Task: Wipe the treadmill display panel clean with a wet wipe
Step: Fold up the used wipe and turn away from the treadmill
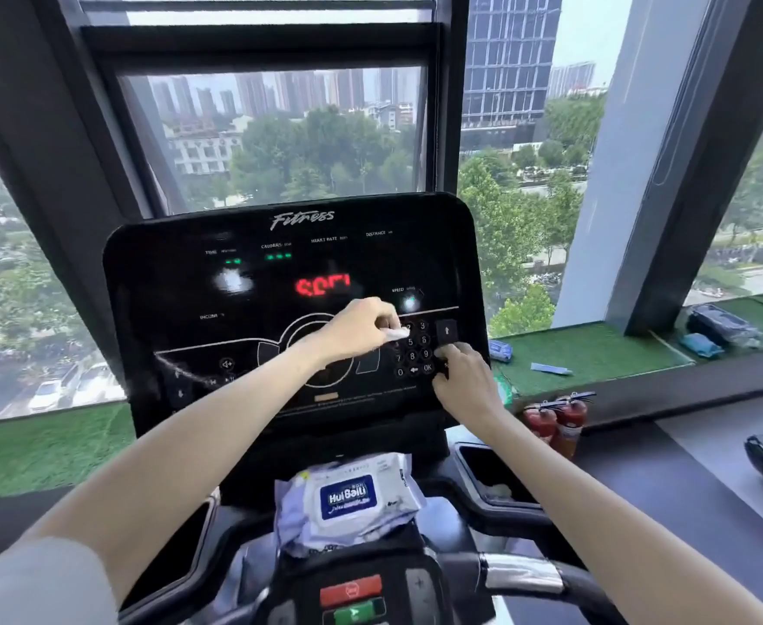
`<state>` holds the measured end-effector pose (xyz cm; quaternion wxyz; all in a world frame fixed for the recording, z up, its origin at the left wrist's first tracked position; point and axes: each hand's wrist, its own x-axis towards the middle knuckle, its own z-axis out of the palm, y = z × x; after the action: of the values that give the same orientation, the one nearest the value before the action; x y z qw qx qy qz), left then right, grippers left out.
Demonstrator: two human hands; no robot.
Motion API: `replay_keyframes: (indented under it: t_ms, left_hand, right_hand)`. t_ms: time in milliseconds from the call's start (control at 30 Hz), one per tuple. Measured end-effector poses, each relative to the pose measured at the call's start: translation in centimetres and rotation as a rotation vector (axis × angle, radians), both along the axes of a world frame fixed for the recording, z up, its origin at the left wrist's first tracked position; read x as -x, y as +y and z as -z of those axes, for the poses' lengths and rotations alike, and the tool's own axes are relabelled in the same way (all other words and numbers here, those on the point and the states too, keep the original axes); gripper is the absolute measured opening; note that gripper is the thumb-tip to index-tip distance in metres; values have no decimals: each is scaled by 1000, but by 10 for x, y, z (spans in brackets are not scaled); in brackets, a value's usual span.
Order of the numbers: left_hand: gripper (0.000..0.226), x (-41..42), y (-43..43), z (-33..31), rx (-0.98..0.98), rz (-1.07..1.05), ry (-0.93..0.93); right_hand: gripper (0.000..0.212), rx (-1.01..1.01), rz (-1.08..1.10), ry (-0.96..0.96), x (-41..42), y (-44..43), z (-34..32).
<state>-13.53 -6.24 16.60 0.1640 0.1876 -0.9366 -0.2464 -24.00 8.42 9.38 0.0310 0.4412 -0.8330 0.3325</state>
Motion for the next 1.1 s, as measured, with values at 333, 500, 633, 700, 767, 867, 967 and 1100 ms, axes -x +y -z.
replay_keyframes:
  t_ms: [333,500,633,700,767,867,967,1100]
  left_hand:
    - [6,-3,39,15,-235,244,-114]
    - [12,8,87,24,-251,389,-154]
    - [33,26,137,29,-285,466,-128]
    - [47,38,173,29,-316,513,-142]
    - [52,52,217,32,-347,561,-166]
    - [40,69,297,49,-418,646,-212]
    - [19,78,391,79,-536,718,-283]
    - [21,66,532,108,-611,882,-404]
  right_hand:
    - [35,135,72,-311,-29,37,-3]
    - [8,184,167,-292,-35,89,-4]
    - [8,198,289,-285,-31,147,3]
    - [7,221,358,-292,-28,188,4]
    - [10,266,449,-303,-27,238,6]
    - [18,303,610,-355,-33,331,14]
    - [25,361,767,-425,-55,435,23]
    - [12,405,986,-431,-103,568,34]
